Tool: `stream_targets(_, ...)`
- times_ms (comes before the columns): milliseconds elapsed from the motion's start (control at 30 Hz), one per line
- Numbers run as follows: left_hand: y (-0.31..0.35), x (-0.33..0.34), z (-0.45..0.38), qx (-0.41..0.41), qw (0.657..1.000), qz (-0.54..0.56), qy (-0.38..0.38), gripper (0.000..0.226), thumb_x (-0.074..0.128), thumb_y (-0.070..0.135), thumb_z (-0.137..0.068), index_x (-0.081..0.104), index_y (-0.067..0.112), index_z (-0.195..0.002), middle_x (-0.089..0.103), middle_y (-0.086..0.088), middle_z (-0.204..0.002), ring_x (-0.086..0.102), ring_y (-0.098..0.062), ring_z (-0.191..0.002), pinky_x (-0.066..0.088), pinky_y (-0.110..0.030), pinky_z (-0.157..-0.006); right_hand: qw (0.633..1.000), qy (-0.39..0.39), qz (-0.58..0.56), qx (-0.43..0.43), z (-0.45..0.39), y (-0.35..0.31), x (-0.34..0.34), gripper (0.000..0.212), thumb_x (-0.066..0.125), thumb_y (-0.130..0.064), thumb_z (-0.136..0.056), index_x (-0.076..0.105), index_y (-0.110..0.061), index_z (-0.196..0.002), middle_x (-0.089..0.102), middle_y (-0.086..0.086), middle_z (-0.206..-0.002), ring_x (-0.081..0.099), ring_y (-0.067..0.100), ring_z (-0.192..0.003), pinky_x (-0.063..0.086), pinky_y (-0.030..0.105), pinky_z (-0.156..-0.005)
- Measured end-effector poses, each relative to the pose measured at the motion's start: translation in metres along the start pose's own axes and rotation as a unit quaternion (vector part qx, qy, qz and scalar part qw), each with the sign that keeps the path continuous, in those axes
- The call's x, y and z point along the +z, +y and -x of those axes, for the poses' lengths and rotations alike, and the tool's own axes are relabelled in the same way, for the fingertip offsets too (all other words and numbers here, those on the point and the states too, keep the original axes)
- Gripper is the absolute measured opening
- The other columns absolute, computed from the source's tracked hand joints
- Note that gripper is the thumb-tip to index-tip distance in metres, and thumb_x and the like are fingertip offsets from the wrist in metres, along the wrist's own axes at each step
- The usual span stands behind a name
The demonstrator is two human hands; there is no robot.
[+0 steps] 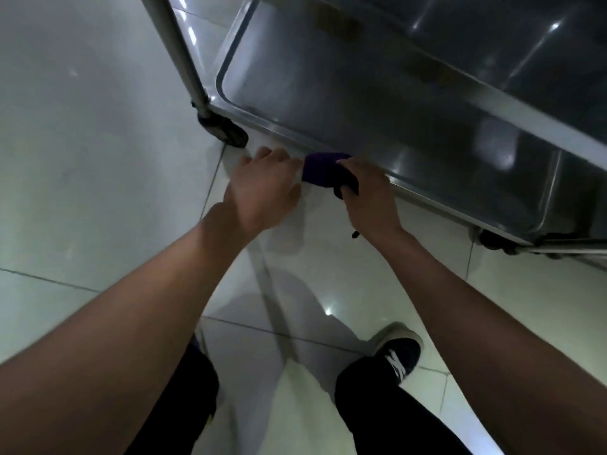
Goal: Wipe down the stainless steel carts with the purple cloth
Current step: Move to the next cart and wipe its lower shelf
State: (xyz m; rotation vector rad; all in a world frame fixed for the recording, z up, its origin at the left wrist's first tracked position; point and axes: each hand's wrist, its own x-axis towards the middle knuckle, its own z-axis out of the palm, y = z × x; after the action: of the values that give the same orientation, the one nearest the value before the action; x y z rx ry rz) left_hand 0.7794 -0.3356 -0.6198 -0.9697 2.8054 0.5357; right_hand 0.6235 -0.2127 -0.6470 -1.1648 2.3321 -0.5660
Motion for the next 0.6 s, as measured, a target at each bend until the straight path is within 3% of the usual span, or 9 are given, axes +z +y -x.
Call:
stream_targets(67, 0.012, -0.032, 0.029, -0.002, 1.000, 0.009, -0.017, 0.041, 0.051, 0.033, -0.098, 0.056, 0.020, -0.136, 0.061, -0.007, -0.133, 0.052, -0.030, -0.123, 0.045, -0.046, -0.099, 0.999, 0.011, -0.046, -0.004, 0.036, -0.026, -0.033, 0.046, 0.059, 0.007, -0.086, 0.063, -0.007, -0.131, 0.063, 0.010, -0.131, 0.057, 0.022, -0.119, 0.030, 0.004, -0.101)
stream_targets(100, 0.019, -0.051, 0.043, -0.001, 1.000, 0.011, -0.024, 0.041, 0.051, 0.034, -0.098, 0.056, 0.020, -0.137, 0.060, -0.006, -0.134, 0.053, -0.030, -0.123, 0.045, -0.045, -0.099, 0.998, 0.011, -0.055, -0.004, 0.053, -0.039, -0.051, 0.047, 0.059, 0.008, -0.086, 0.064, -0.006, -0.130, 0.064, 0.010, -0.130, 0.058, 0.022, -0.119, 0.033, 0.007, -0.103)
stream_targets(200, 0.044, -0.118, 0.085, -0.001, 0.998, 0.037, -0.043, 0.045, 0.052, 0.033, -0.099, 0.055, 0.018, -0.141, 0.060, -0.006, -0.137, 0.054, -0.030, -0.123, 0.047, -0.044, -0.095, 0.998, -0.006, -0.048, 0.034, 0.101, -0.083, -0.114, 0.047, 0.059, -0.001, -0.092, 0.059, -0.014, -0.138, 0.058, 0.005, -0.141, 0.051, 0.021, -0.130, 0.037, 0.035, -0.115)
stream_targets(267, 0.060, -0.167, 0.114, 0.002, 0.997, 0.046, -0.062, 0.046, 0.051, 0.032, -0.099, 0.054, 0.017, -0.142, 0.060, -0.008, -0.138, 0.055, -0.032, -0.122, 0.050, -0.044, -0.091, 0.997, 0.003, -0.070, 0.035, 0.134, -0.116, -0.158, 0.047, 0.061, -0.001, -0.092, 0.060, -0.013, -0.137, 0.059, 0.005, -0.140, 0.052, 0.021, -0.130, 0.039, 0.039, -0.114)
stream_targets(467, 0.108, -0.318, 0.164, 0.040, 0.996, 0.043, -0.069, 0.043, 0.054, 0.031, -0.099, 0.057, 0.015, -0.139, 0.059, -0.009, -0.138, 0.053, -0.033, -0.125, 0.048, -0.048, -0.094, 0.995, 0.017, -0.067, 0.069, 0.220, -0.215, -0.290, 0.048, 0.063, -0.004, -0.092, 0.059, -0.017, -0.138, 0.056, 0.003, -0.143, 0.045, 0.021, -0.134, 0.026, 0.024, -0.114)
stream_targets(600, 0.146, -0.385, 0.168, 0.060, 0.996, 0.012, -0.061, 0.042, 0.052, 0.034, -0.099, 0.058, 0.015, -0.136, 0.059, -0.007, -0.138, 0.050, -0.031, -0.128, 0.044, -0.051, -0.100, 0.994, 0.033, -0.070, 0.073, 0.254, -0.239, -0.359, 0.047, 0.062, -0.005, -0.093, 0.058, -0.017, -0.139, 0.054, 0.003, -0.144, 0.045, 0.022, -0.132, 0.029, 0.030, -0.115)
